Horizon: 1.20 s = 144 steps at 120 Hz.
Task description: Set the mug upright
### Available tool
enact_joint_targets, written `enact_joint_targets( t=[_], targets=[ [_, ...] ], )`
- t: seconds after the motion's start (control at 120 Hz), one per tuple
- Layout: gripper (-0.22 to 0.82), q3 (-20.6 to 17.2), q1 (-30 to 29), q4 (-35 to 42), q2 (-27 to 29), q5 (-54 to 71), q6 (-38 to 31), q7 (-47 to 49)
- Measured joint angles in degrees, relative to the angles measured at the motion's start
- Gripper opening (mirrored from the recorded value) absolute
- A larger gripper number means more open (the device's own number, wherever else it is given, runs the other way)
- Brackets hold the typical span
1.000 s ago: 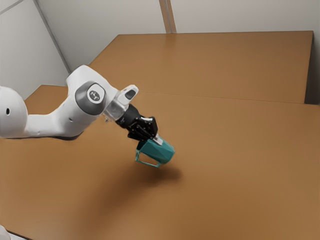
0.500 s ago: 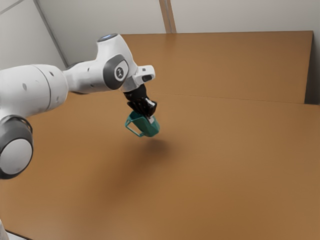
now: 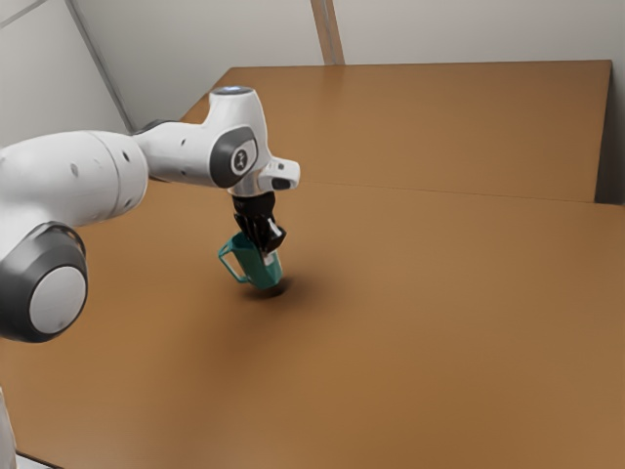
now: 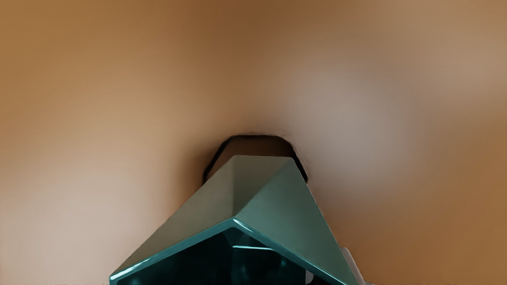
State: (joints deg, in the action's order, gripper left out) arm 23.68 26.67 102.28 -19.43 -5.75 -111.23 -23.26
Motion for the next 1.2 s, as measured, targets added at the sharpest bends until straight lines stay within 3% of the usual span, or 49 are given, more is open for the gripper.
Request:
enact_joint_targets(
  t=[0.383,0.575,0.708,0.908,1.2],
  targets=[
    [-0.18,-0.3,0.0,0.1,-2.8,1.5,0.4,-2.5],
    [0.23,-0.3,0.5,0.1,-2.9,1.0,0.5,-3.3],
    [0.40,-0.3,0.8,0.1,-2.3,0.8,0.5,-3.8],
    [0.53,-0.3,0.8,0.2,1.7,0.6,0.6,-3.4],
    [0.58,1.3,-0.6,-2.8,10.6,2.0,2.2,-1.1]
  ],
)
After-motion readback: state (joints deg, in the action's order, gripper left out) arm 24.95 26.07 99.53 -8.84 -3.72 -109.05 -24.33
